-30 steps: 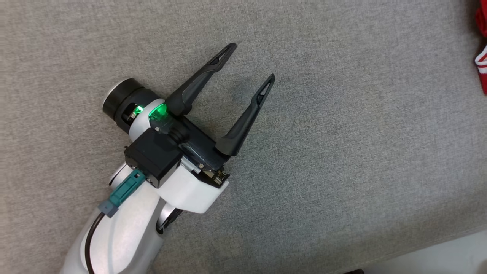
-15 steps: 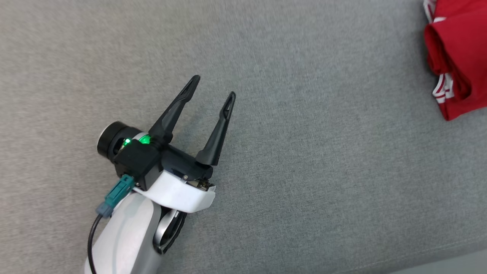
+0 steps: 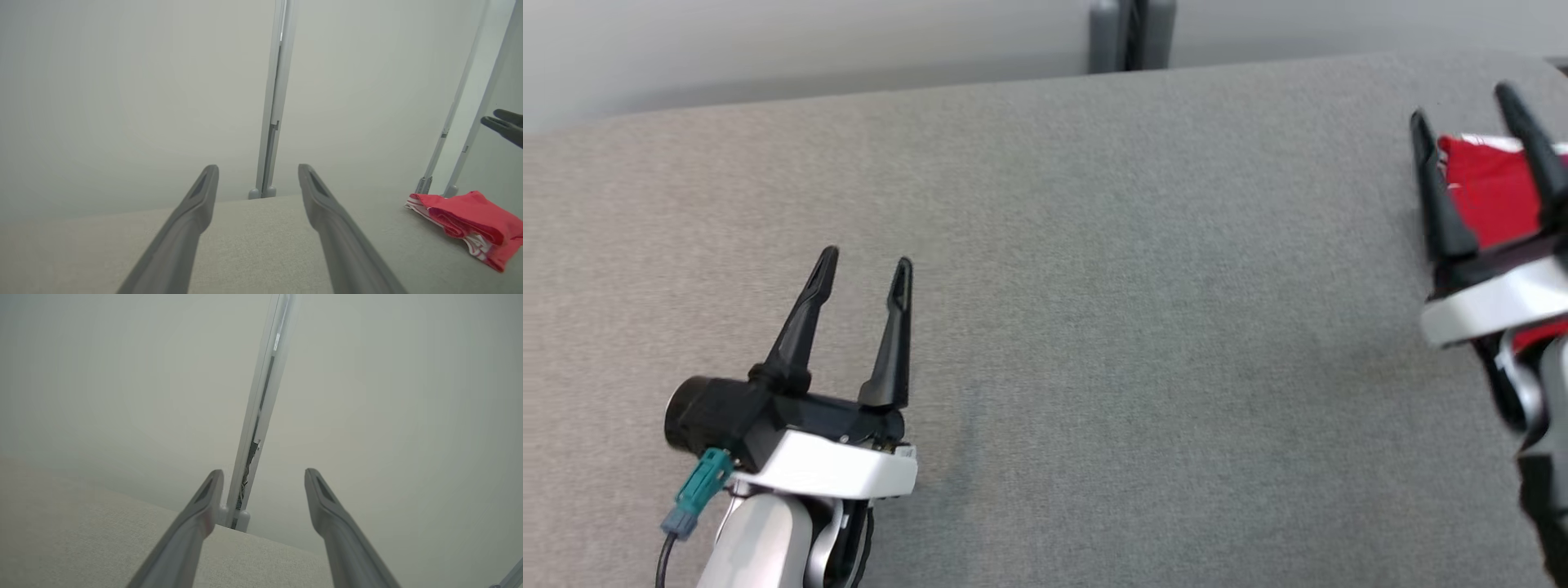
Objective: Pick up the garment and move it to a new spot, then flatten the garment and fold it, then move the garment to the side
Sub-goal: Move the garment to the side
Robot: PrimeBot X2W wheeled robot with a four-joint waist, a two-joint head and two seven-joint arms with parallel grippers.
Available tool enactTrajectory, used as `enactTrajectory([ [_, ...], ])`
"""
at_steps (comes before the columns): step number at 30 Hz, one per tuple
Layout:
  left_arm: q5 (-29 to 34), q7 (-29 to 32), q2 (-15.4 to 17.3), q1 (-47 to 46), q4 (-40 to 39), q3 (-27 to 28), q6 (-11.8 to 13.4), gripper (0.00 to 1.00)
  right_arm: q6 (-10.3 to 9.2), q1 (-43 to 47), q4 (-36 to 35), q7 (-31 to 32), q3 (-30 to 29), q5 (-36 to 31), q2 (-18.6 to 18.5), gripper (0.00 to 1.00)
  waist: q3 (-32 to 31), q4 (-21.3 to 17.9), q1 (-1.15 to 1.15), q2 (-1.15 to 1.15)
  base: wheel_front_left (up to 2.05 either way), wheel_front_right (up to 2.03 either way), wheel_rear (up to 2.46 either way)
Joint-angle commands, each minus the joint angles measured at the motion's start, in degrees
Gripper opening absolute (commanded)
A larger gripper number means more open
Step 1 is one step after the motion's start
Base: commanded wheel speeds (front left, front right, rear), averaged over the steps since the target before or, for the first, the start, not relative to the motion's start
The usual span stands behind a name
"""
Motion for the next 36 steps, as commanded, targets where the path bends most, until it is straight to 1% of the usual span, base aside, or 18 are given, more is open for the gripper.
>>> enactTrajectory([
  [1, 0.11, -0.23, -0.13, 0.67, -0.07, 0.52, 0.21, 1.00, -0.13, 1.56, -0.64, -0.15, -0.39, -0.23, 0.30, 1.00, -2.26, 2.17, 0.00, 0.00, 0.00, 0.00, 0.00],
  [6, 0.97, -0.24, -0.74, 3.60, 0.74, 2.76, -0.26, 1.00, -0.13, 9.50, -5.55, -0.71, -3.24, -1.68, 6.21, 1.00, -4.08, 3.85, 0.00, 0.00, 0.00, 0.00, 0.00],
  [9, 1.21, -0.24, -1.05, 4.80, 1.48, 3.33, -0.87, 1.00, -0.12, 13.70, -7.35, -1.07, -4.22, -3.90, 8.89, 1.00, -4.90, 4.78, 0.00, 0.00, 0.00, 0.00, 0.00],
  [10, 1.38, -0.24, -1.16, 5.19, 1.65, 3.53, -0.81, 1.00, -0.12, 14.94, -7.69, -1.22, -4.18, -4.11, 9.97, 1.00, -5.10, 4.98, 0.00, 0.00, 0.00, 0.00, 0.00],
  [14, 2.28, -0.24, -1.45, 6.63, 1.97, 3.99, -0.19, 1.00, -0.09, 18.86, -9.24, -1.75, -4.57, -6.33, 12.32, 1.00, -6.05, 5.61, 0.00, 0.00, 0.00, 0.00, 0.00],
  [16, 1.91, -0.24, -1.46, 7.61, 1.81, 3.81, 0.54, 1.00, -0.09, 20.58, -10.02, -1.96, -5.39, -6.73, 13.41, 1.00, -6.40, 5.70, 0.00, 0.00, 0.00, 0.00, 0.00],
  [18, 1.19, -0.24, -1.47, 8.11, 1.51, 3.52, 1.23, 1.00, -0.09, 21.78, -10.52, -2.05, -6.30, -6.82, 14.10, 1.00, -6.52, 5.80, 0.00, 0.00, 0.00, 0.00, 0.00],
  [21, 0.12, -0.24, -1.45, 8.95, 2.03, 2.89, 2.15, 1.00, -0.09, 23.30, -10.74, -2.26, -6.09, -8.11, 14.65, 1.00, -6.65, 5.84, 0.00, 0.00, 0.00, 0.00, 0.00],
  [24, -0.01, -0.24, -1.48, 8.87, 2.28, 2.52, 2.36, 1.00, -0.09, 24.16, -10.92, -2.30, -5.90, -8.23, 14.72, 1.00, -6.70, 5.75, 0.00, 0.00, 0.00, 0.00, 0.00],
  [30, -0.77, -0.24, -1.48, 8.73, 2.51, 2.70, 2.92, 1.00, -0.09, 25.06, -11.09, -2.32, -5.68, -5.13, 14.78, 1.00, -7.07, 5.58, 0.00, 0.00, 0.00, 0.00, 0.00],
  [32, -0.75, -0.24, -1.48, 8.59, 2.52, 2.77, 2.94, 1.00, -0.09, 25.40, -10.60, -2.32, -5.72, -3.63, 14.78, 1.00, -7.02, 5.55, 0.00, 0.00, 0.00, 0.00, 0.00],
  [34, -0.65, -0.24, -1.48, 8.40, 2.46, 2.78, 2.93, 1.00, -0.09, 25.66, -9.76, -2.32, -5.77, -0.64, 14.78, 1.00, -6.89, 5.54, 0.00, 0.00, 0.00, 0.00, 0.00],
  [36, -0.62, -0.24, -1.47, 8.31, 2.40, 2.82, 2.93, 1.00, -0.09, 25.62, -9.33, -2.31, -5.71, 0.23, 14.78, 1.00, -6.77, 5.53, 0.00, 0.00, 0.00, 0.00, 0.00],
])
